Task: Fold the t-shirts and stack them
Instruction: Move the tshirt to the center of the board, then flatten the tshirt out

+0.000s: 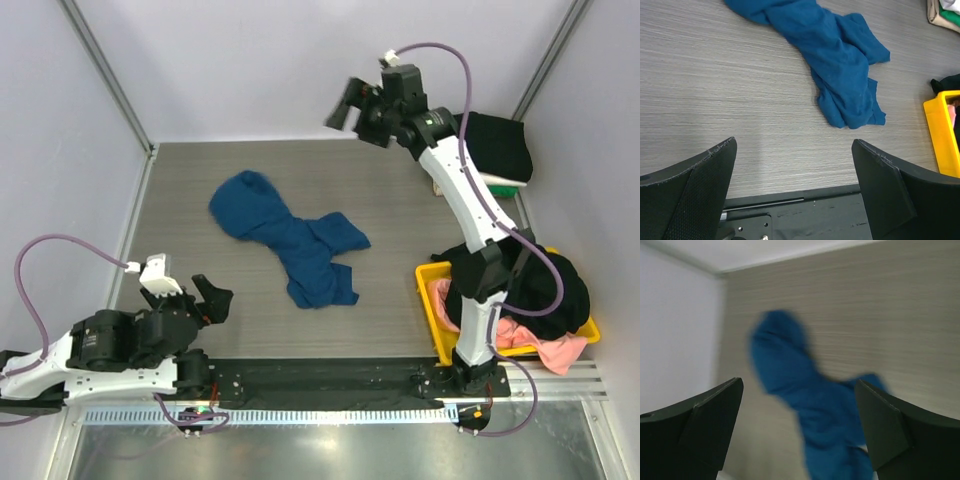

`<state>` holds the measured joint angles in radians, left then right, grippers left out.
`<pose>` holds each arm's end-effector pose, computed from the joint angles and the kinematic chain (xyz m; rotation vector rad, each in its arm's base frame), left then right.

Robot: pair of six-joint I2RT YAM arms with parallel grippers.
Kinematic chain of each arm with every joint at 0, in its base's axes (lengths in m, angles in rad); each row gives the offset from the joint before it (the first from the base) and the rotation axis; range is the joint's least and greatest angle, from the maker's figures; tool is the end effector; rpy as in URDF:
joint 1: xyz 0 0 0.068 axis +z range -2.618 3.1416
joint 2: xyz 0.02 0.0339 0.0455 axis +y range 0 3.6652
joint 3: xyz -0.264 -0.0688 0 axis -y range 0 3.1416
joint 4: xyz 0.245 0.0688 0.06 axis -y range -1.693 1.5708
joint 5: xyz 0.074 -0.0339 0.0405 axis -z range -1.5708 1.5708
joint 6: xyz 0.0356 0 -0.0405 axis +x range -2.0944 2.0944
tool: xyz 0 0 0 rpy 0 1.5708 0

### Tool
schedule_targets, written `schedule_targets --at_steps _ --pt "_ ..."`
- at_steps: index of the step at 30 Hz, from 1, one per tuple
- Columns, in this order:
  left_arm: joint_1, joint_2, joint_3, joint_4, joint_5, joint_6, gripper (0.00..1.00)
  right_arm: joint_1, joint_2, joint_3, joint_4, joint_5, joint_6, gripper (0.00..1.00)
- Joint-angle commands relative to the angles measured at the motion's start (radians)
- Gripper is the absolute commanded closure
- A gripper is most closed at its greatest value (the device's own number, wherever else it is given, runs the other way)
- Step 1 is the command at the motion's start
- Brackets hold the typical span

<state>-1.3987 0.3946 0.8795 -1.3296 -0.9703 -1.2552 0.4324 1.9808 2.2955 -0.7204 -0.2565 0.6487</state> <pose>0.0337 -0.0221 0.3119 -0.2562 2.0244 -0.4829 0.3950 0.1923 0.4457 0.0489 2.0896 0.9364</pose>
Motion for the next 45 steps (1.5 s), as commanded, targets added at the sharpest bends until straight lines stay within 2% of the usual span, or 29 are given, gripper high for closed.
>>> schedule_targets --at_steps 1,2,3,4,5,6,8,9,10,12,13,14,15,16,17,18,21,23,27,33,38,39,43,45 --pt "-0.003 0.013 0.026 -0.019 -0.062 -0.043 0.03 -0.049 -0.154 -0.178 -0.275 0.757 -0.247 0.00" --pt "-0.005 0.033 0.024 -0.013 -0.065 -0.030 0.03 -0.047 -0.219 -0.252 -0.258 0.811 -0.245 0.00" --pt "-0.003 0.105 0.032 -0.013 -0.076 -0.027 0.03 -0.047 -0.273 -0.413 -0.188 0.839 -0.238 0.00" --pt "-0.002 0.145 0.039 -0.022 -0.085 -0.027 0.02 -0.047 -0.325 -0.500 -0.141 0.832 -0.230 0.00" --pt "-0.003 0.200 0.048 -0.028 -0.097 -0.029 0.00 -0.050 -0.443 -0.581 -0.093 0.821 -0.219 0.00" --pt "-0.003 0.248 0.077 -0.040 -0.129 -0.033 0.00 -0.049 -0.495 -0.720 -0.020 0.769 -0.195 0.00" --pt "0.004 0.386 0.119 -0.063 -0.157 -0.046 0.00 -0.047 -0.638 -0.841 0.031 0.719 -0.164 0.00" --pt "0.029 0.421 0.156 -0.045 -0.154 -0.017 0.00 -0.047 -0.672 -0.952 0.071 0.624 -0.135 0.00" --pt "0.056 0.473 0.168 0.040 -0.131 0.094 0.00 -0.046 -0.704 -1.008 0.096 0.564 -0.117 0.01" --pt "0.159 0.503 0.164 0.189 -0.029 0.283 0.00 -0.035 -0.747 -1.162 0.169 0.412 -0.081 0.07" --pt "0.303 0.510 0.153 0.337 0.152 0.359 0.00 -0.026 -0.749 -1.211 0.196 0.302 -0.049 0.09" --pt "0.378 0.535 0.141 0.390 0.226 0.460 0.00 -0.011 -0.749 -1.254 0.222 0.278 -0.037 0.09" --pt "0.445 0.550 0.124 0.432 0.304 0.493 0.00 0.012 -0.741 -1.328 0.274 0.270 -0.023 0.09" --pt "0.575 0.573 0.124 0.487 0.418 0.528 0.00 0.014 -0.738 -1.361 0.301 0.196 -0.005 0.10" --pt "0.637 0.634 0.128 0.506 0.476 0.577 0.00 0.016 -0.732 -1.390 0.332 0.175 0.009 0.11" --pt "0.749 0.665 0.150 0.538 0.522 0.605 0.00 0.016 -0.717 -1.439 0.399 0.151 0.020 0.11" --pt "0.930 0.803 0.221 0.579 0.694 0.667 0.00 0.016 -0.676 -1.473 0.491 0.102 0.038 0.14" --pt "0.992 0.861 0.271 0.615 0.755 0.689 0.00 0.016 -0.613 -1.467 0.521 0.102 0.039 0.14" --pt "1.154 1.045 0.404 0.641 0.828 0.720 0.00 0.014 -0.481 -1.421 0.601 0.117 0.034 0.14" --pt "1.326 1.364 0.657 0.635 0.892 0.735 0.00 -0.007 -0.288 -1.346 0.677 0.091 0.034 0.14" --pt "1.386 1.608 0.838 0.633 0.924 0.708 0.04 -0.030 -0.205 -1.302 0.714 0.069 0.032 0.18" --pt "1.386 1.641 0.914 0.620 0.927 0.712 0.04 -0.035 -0.195 -1.295 0.714 0.065 0.032 0.18" --pt "1.386 1.786 1.067 0.596 0.914 0.714 0.08 -0.046 -0.148 -1.279 0.748 0.040 0.031 0.27" --pt "1.386 1.851 1.137 0.596 0.894 0.711 0.09 -0.047 -0.146 -1.282 0.756 0.031 0.031 0.35"
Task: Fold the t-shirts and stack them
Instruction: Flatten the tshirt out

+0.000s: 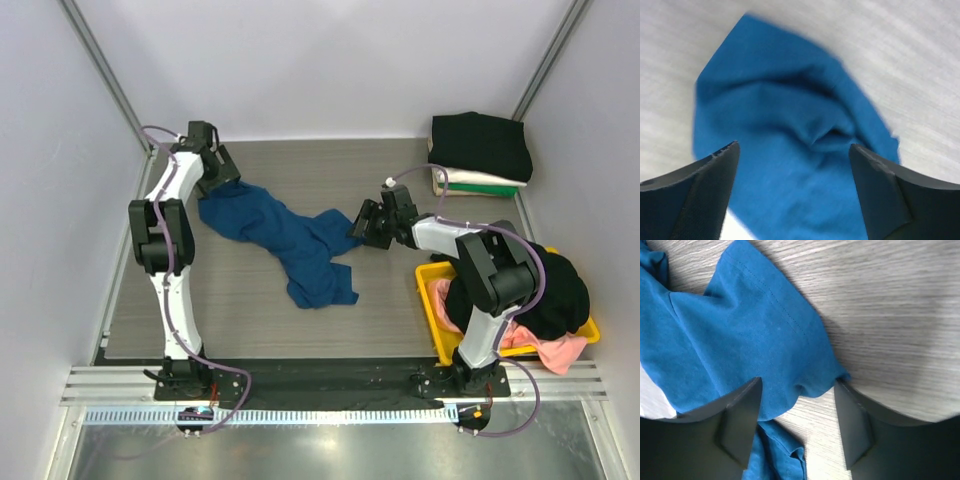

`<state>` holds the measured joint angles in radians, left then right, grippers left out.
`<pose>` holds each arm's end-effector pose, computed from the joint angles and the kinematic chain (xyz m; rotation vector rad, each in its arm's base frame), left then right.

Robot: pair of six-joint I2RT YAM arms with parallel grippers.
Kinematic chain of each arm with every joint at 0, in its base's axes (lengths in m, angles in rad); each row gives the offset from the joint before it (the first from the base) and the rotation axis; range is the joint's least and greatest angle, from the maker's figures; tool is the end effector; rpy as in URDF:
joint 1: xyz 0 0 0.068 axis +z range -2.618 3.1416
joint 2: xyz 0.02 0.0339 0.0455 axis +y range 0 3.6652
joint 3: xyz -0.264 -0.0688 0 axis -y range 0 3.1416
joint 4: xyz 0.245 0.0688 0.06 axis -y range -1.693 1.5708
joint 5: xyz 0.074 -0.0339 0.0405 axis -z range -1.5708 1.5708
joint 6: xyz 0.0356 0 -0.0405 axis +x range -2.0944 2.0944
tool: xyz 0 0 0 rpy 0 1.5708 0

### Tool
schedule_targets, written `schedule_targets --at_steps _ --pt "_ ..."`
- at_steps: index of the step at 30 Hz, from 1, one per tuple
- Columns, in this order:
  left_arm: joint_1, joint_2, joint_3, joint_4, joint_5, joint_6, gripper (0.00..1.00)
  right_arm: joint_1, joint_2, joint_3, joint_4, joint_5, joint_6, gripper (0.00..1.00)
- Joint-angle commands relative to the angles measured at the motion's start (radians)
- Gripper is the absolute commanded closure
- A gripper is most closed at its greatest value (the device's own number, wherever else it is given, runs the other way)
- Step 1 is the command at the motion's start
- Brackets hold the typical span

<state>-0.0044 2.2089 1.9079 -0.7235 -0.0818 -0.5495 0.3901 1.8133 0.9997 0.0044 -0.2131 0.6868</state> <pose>0.4859 0.0008 0.2167 -0.7266 2.4891 -0.0965 0.3397 0.1478 0.1542 0.2628 2.4803 0.7404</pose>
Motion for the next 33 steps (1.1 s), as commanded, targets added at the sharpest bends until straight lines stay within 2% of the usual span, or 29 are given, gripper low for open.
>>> schedule_targets --at_steps 1,3,5,6,7,9,10,13,16,17,19,20,23,24,25,26,27,28,30,33 --pt "-0.008 0.058 0.135 -0.013 0.005 0.000 0.13 -0.007 0.023 0.013 0.035 -0.017 -0.007 0.41" --pt "-0.008 0.122 0.181 -0.023 0.008 -0.007 0.18 -0.007 0.024 0.007 0.054 -0.038 -0.001 0.48" --pt "-0.008 0.167 0.259 -0.034 0.011 -0.007 0.36 -0.007 0.030 0.008 0.065 -0.054 -0.003 0.62" --pt "-0.008 0.208 0.291 -0.046 0.010 -0.012 0.59 -0.007 0.032 0.010 0.080 -0.069 -0.004 0.67" --pt "-0.008 0.225 0.346 -0.053 0.011 -0.012 0.75 -0.007 0.035 0.014 0.083 -0.074 -0.006 0.78" --pt "-0.008 0.258 0.422 -0.092 0.013 -0.013 1.00 -0.010 0.044 0.045 0.080 -0.086 -0.019 0.90" --pt "-0.008 0.270 0.454 -0.106 0.014 -0.018 1.00 -0.014 0.046 0.068 0.068 -0.091 -0.030 0.99" --pt "-0.008 0.235 0.586 -0.148 0.022 -0.030 1.00 -0.059 0.063 0.233 -0.050 -0.091 -0.084 0.98" --pt "-0.003 0.160 0.660 -0.148 0.025 -0.052 1.00 -0.112 0.101 0.518 -0.222 -0.101 -0.147 0.99" --pt "0.000 0.102 0.669 -0.143 0.027 -0.073 1.00 -0.122 0.112 0.689 -0.265 -0.109 -0.161 0.99" --pt "0.030 0.040 0.694 -0.131 0.043 -0.096 1.00 -0.138 0.150 0.883 -0.395 -0.124 -0.205 0.99" --pt "0.049 -0.033 0.682 -0.120 0.056 -0.119 1.00 -0.140 0.162 1.088 -0.437 -0.137 -0.220 0.99" --pt "0.066 -0.147 0.613 -0.106 0.047 -0.103 1.00 -0.134 0.196 1.413 -0.530 -0.227 -0.248 0.99" --pt "0.066 -0.158 0.599 -0.114 0.051 -0.095 0.98 -0.134 0.192 1.453 -0.531 -0.245 -0.251 0.99" --pt "0.070 -0.169 0.561 -0.126 0.062 -0.087 0.76 -0.132 0.160 1.467 -0.532 -0.252 -0.251 0.99" --pt "0.069 -0.173 0.539 -0.142 0.106 -0.079 0.61 -0.131 0.137 1.437 -0.526 -0.267 -0.260 0.99" --pt "0.070 -0.178 0.501 -0.140 0.131 -0.063 0.36 -0.129 0.117 1.401 -0.523 -0.279 -0.271 0.99" --pt "0.069 -0.178 0.431 -0.137 0.170 -0.056 0.30 -0.128 0.088 1.354 -0.523 -0.282 -0.286 0.99" --pt "0.067 -0.175 0.347 -0.117 0.246 -0.052 0.25 -0.112 0.018 1.187 -0.523 -0.295 -0.346 0.99" --pt "0.043 -0.186 0.174 -0.026 0.290 -0.049 0.25 -0.076 -0.043 0.998 -0.537 -0.267 -0.429 0.99"
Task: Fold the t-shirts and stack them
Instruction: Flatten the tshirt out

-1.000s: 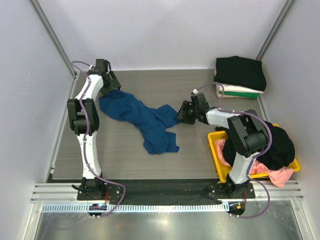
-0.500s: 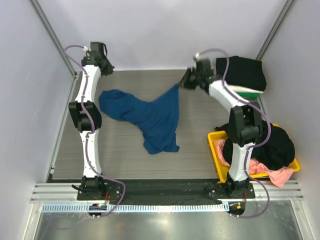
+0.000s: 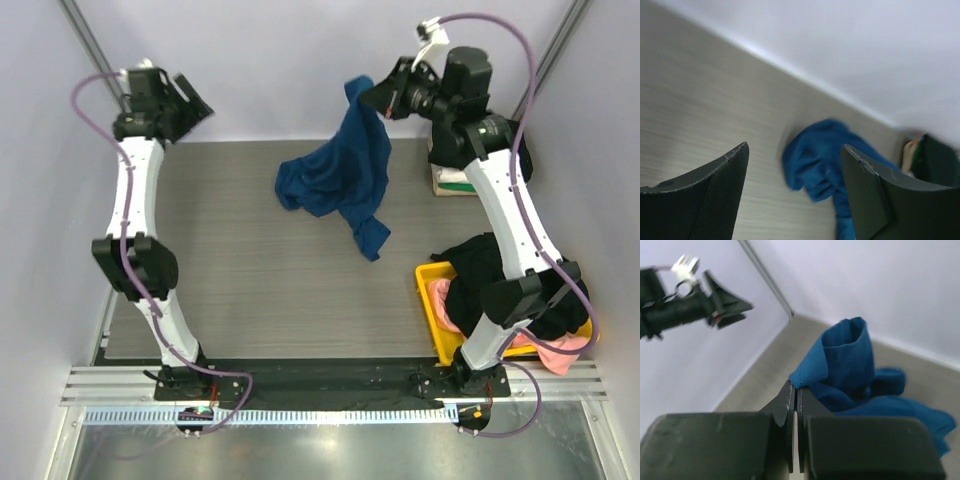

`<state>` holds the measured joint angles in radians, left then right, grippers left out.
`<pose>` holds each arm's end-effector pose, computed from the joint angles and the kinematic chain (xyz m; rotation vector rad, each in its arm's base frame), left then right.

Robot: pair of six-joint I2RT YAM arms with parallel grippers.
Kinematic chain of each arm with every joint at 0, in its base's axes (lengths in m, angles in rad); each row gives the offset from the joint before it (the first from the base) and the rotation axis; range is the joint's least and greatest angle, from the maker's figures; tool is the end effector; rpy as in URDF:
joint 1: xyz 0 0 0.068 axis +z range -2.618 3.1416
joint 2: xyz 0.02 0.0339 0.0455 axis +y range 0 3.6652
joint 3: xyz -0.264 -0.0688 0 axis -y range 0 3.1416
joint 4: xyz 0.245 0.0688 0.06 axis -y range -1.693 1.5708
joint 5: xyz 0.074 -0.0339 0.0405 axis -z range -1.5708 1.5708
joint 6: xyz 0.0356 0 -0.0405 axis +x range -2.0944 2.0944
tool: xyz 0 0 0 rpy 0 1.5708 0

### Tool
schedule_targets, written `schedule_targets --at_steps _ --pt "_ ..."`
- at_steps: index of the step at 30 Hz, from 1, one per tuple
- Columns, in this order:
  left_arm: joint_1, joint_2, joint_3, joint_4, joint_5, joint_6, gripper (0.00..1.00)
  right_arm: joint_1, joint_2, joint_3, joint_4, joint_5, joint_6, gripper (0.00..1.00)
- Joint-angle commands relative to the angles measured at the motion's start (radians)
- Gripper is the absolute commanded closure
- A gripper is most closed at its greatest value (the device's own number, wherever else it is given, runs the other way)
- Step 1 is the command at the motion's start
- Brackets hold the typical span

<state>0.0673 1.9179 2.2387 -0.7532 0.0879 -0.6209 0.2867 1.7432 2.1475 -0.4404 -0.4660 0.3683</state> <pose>0.4220 0.0253 0.4501 -0.6305 1.9286 -0.4404 0.3529 0.1207 0.5213 -0.3068 1.6467 0.8735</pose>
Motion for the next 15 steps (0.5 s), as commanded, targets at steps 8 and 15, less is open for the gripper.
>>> schedule_targets --at_steps 8,15 --pt "-0.174 0.197 -0.347 0.150 0.185 0.027 0.25 0.054 -0.030 -0.337 -0.090 0.092 -0.144 0.99" --pt "-0.250 0.328 -0.340 0.213 0.207 -0.017 0.22 0.054 -0.048 -0.399 -0.081 0.127 -0.181 0.99"
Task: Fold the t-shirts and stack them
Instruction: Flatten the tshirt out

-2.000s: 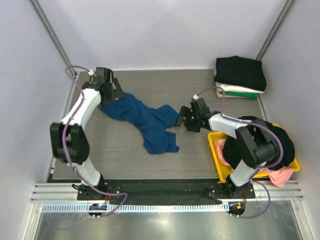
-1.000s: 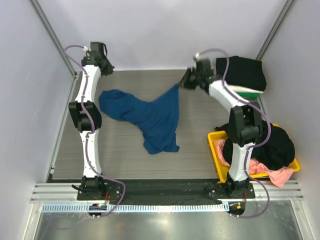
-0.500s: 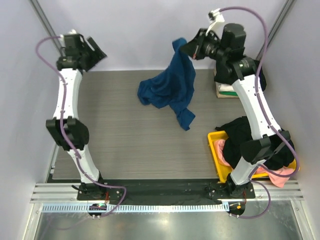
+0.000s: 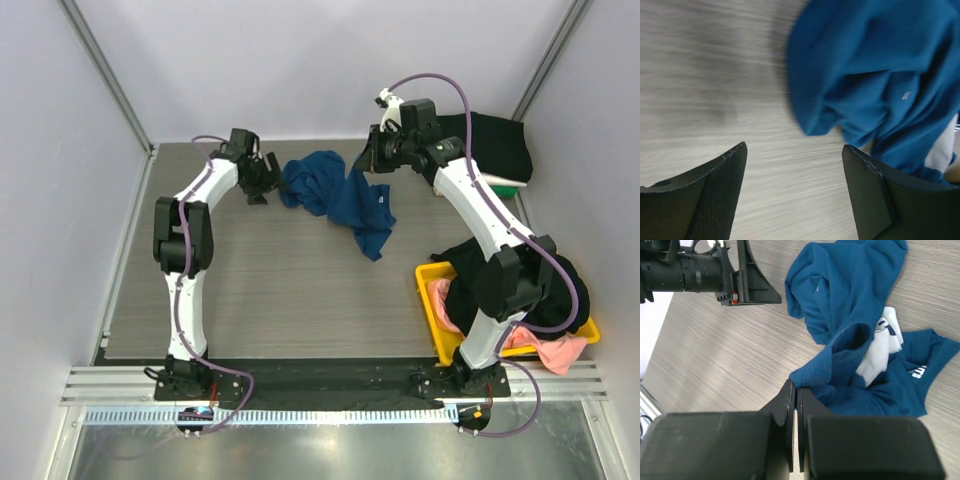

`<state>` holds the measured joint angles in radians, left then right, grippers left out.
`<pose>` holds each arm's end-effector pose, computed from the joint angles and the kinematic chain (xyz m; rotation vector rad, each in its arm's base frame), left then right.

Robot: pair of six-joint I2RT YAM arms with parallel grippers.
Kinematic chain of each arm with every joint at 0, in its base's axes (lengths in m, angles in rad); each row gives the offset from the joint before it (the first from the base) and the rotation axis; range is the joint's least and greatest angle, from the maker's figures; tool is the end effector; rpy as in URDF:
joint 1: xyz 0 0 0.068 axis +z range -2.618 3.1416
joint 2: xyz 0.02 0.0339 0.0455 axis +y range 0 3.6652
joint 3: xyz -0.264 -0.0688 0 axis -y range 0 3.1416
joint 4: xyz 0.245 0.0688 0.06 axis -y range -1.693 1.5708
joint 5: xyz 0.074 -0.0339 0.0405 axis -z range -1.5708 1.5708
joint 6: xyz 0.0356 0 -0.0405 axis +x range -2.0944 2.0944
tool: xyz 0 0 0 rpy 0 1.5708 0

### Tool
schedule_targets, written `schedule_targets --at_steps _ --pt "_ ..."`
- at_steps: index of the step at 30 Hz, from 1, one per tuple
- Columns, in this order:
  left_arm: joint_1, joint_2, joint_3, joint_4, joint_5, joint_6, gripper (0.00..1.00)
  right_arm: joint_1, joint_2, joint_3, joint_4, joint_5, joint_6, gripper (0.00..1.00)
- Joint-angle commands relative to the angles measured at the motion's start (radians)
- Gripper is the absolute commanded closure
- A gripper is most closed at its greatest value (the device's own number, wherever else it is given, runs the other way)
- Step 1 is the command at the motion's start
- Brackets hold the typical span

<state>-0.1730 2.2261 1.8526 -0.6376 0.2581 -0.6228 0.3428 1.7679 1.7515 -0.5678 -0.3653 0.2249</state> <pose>0.4796 -0.0930 0.1974 -0.4961 2.6129 -0.6139 0.3792 0.1488 0.3692 -0.3459 2.1722 0.7177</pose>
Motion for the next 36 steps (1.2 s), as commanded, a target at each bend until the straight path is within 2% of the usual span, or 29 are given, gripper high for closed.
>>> schedule_targets --at_steps 1,5,8,9,11,12,15,17,18,19,21,22,23,24,25,26,27,28,29,30,31,32,33,34,35,36 --pt "-0.025 0.030 0.049 0.107 0.032 -0.017 0.22 -0.002 -0.071 -0.007 0.051 0.029 -0.038 0.99" --pt "-0.045 0.118 0.108 0.128 -0.005 -0.043 0.23 -0.002 -0.056 -0.040 0.083 0.032 -0.033 0.99" --pt "-0.045 0.196 0.167 0.139 -0.008 -0.075 0.40 -0.011 -0.036 -0.049 0.097 0.034 -0.030 0.99" --pt "-0.045 0.231 0.187 0.142 -0.005 -0.081 0.62 -0.014 -0.032 -0.050 0.103 0.034 -0.030 0.99" --pt "-0.045 0.259 0.258 0.139 -0.010 -0.092 0.94 -0.030 -0.018 -0.044 0.117 0.035 -0.022 0.99" --pt "-0.043 0.268 0.287 0.127 -0.020 -0.094 1.00 -0.036 0.010 -0.034 0.118 0.042 -0.015 0.99" --pt "-0.033 0.222 0.390 0.059 -0.085 -0.086 1.00 -0.071 0.074 0.067 0.108 0.046 0.037 0.99" --pt "-0.013 0.129 0.440 0.021 -0.129 -0.083 1.00 -0.100 0.126 0.239 0.076 -0.004 0.091 0.99" --pt "-0.004 0.101 0.518 0.001 -0.144 -0.080 1.00 -0.125 0.155 0.329 0.045 -0.015 0.094 0.99" --pt "0.016 0.068 0.560 -0.051 -0.170 -0.075 1.00 -0.133 0.215 0.532 -0.024 -0.015 0.090 0.99" --pt "0.041 -0.038 0.650 -0.094 -0.194 -0.054 1.00 -0.143 0.257 0.733 -0.079 -0.003 0.058 0.99" --pt "0.070 -0.083 0.649 -0.108 -0.210 -0.046 1.00 -0.145 0.257 0.849 -0.096 0.008 0.042 0.99" --pt "0.085 -0.188 0.630 -0.106 -0.212 -0.026 1.00 -0.145 0.237 0.862 -0.089 0.040 0.018 0.99" --pt "0.102 -0.244 0.594 -0.099 -0.211 -0.015 1.00 -0.146 0.202 0.849 -0.080 0.057 0.002 0.99" --pt "0.131 -0.297 0.489 -0.087 -0.207 -0.006 1.00 -0.148 0.159 0.750 -0.063 0.078 -0.013 0.99" --pt "0.144 -0.363 0.426 -0.079 -0.212 0.007 1.00 -0.149 0.042 0.661 -0.003 0.104 -0.027 0.99" --pt "0.151 -0.479 0.352 -0.068 -0.220 0.040 1.00 -0.148 -0.026 0.554 0.047 0.117 -0.038 0.99" --pt "0.167 -0.550 0.166 -0.030 -0.223 0.058 1.00 -0.148 -0.092 0.433 0.107 0.129 -0.038 0.99" --pt "0.168 -0.613 0.075 -0.013 -0.227 0.070 1.00 -0.148 -0.236 0.204 0.225 0.144 -0.030 0.99" --pt "0.168 -0.744 -0.035 0.007 -0.241 0.087 1.00 -0.148 -0.295 0.096 0.273 0.169 -0.016 0.99" --pt "0.205 -0.804 -0.134 0.035 -0.246 0.089 0.98 -0.148 -0.362 -0.097 0.308 0.187 -0.009 0.99" --pt "0.213 -0.862 -0.330 0.042 -0.252 0.083 0.84 -0.145 -0.477 -0.197 0.375 0.210 0.004 0.99" --pt "0.217 -0.929 -0.421 0.050 -0.263 0.078 0.67 -0.145 -0.540 -0.295 0.413 0.238 0.022 0.99" --pt "0.222 -1.032 -0.502 0.043 -0.290 0.061 0.44 -0.145 -0.594 -0.478 0.443 0.252 0.060 0.99" --pt "0.225 -1.093 -0.661 0.032 -0.305 0.043 0.12 -0.143 -0.642 -0.565 0.497 0.261 0.083 0.99" --pt "0.225 -1.146 -0.726 0.018 -0.319 0.026 0.04 -0.139 -0.732 -0.645 0.514 0.266 0.109 0.99"
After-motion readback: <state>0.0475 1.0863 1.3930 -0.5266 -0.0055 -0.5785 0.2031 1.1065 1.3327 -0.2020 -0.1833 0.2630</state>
